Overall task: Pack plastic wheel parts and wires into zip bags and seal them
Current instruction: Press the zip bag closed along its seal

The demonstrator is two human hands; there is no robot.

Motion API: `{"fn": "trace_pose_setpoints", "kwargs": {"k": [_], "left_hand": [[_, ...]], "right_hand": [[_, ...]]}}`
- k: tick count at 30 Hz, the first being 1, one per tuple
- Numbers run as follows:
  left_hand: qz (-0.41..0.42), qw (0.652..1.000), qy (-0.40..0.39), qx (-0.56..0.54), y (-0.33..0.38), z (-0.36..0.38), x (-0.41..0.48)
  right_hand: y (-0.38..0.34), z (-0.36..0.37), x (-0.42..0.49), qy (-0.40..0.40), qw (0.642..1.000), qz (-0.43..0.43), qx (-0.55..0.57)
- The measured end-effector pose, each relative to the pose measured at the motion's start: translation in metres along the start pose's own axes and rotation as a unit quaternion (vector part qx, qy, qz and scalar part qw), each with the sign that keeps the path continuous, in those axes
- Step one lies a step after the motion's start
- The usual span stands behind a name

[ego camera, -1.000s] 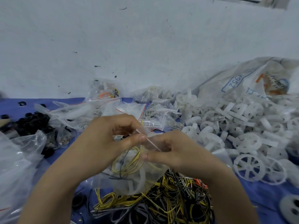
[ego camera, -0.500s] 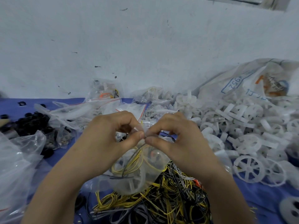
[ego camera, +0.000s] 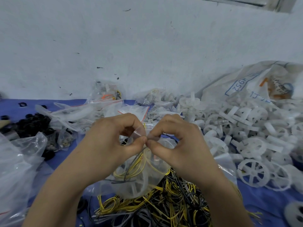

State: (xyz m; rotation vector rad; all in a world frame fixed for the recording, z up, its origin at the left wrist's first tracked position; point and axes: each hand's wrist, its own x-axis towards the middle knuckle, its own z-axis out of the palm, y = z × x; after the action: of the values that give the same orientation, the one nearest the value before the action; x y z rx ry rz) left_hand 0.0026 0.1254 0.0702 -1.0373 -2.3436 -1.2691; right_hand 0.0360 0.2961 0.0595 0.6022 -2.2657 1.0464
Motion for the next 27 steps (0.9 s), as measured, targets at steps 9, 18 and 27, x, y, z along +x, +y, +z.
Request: {"fn": "trace_pose_setpoints", "kwargs": {"k": [9, 18, 27], "left_hand": [[-0.018, 1.000, 0.023, 0.003, -0.0018, -0.0015, -0.0004], [0.012, 0.999, 0.008, 0.044, 0.0005, -0.0003, 0.0018], [-0.016, 0.999, -0.010, 0.030, 0.0020, 0.0018, 0.0010]], "right_hand": [[0.0038, -0.0031, 0.0014, -0.008, 0.999, 0.029, 0.014], [0.0046, -0.0029, 0.0010, -0.017, 0.999, 0.031, 0.031], [0.0061, -0.0015, 0.0013, -0.036, 0.999, 0.029, 0.020]]}}
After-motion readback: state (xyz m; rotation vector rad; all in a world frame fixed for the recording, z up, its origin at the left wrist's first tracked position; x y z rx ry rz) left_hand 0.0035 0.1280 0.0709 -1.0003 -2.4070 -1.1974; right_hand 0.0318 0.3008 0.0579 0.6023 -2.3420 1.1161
